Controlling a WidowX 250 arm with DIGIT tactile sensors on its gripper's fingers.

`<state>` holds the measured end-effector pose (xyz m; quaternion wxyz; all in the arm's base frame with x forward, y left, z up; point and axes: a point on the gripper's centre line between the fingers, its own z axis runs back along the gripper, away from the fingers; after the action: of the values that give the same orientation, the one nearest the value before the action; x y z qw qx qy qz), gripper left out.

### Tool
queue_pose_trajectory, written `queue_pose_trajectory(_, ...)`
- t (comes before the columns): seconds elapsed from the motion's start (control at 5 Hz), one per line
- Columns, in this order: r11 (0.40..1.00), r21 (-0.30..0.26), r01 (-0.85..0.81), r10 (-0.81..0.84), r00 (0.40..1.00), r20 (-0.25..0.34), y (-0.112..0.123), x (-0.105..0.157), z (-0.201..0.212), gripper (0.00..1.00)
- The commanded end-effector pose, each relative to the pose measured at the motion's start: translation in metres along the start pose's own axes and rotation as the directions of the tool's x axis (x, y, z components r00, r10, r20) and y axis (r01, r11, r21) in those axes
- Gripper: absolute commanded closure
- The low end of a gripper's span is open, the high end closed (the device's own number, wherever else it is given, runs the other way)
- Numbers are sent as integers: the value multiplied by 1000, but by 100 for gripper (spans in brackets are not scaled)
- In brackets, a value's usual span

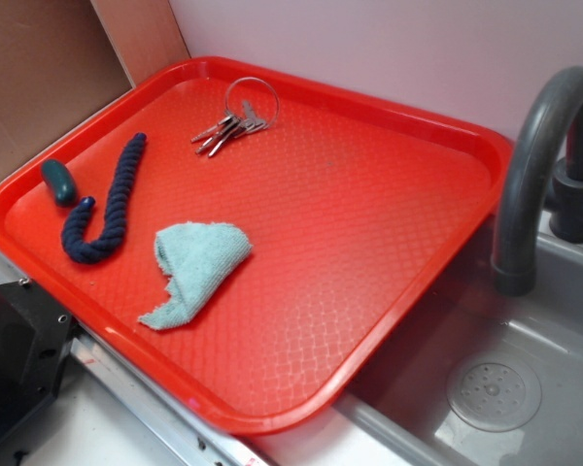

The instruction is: Grab the plastic pickle.

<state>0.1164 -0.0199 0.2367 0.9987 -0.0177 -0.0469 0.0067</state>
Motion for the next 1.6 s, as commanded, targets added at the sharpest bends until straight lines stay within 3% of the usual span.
queue_pose_trajectory(0.0, 1000, 0, 0, 0, 1000, 0, 0, 0, 0, 0)
queue_pose_trajectory(0.2, 968, 53, -243, 242, 970, 34, 15, 0, -7, 0)
queue_pose_trajectory(0.4, 876, 94, -473, 468, 881, 71, 30, 4, -16, 0)
queue_pose_trajectory(0.6, 726, 139, -673, 656, 739, 153, 51, 6, -36, 0)
queue_pose_trajectory(1.0, 311, 88, -946, 906, 323, 275, 112, 10, -81, 0)
queue_pose_trajectory(1.2, 211, 94, -973, 909, 231, 347, 143, 15, -101, 0)
queue_pose_trajectory(1.4, 247, 90, -965, 899, 263, 350, 160, 24, -126, 0)
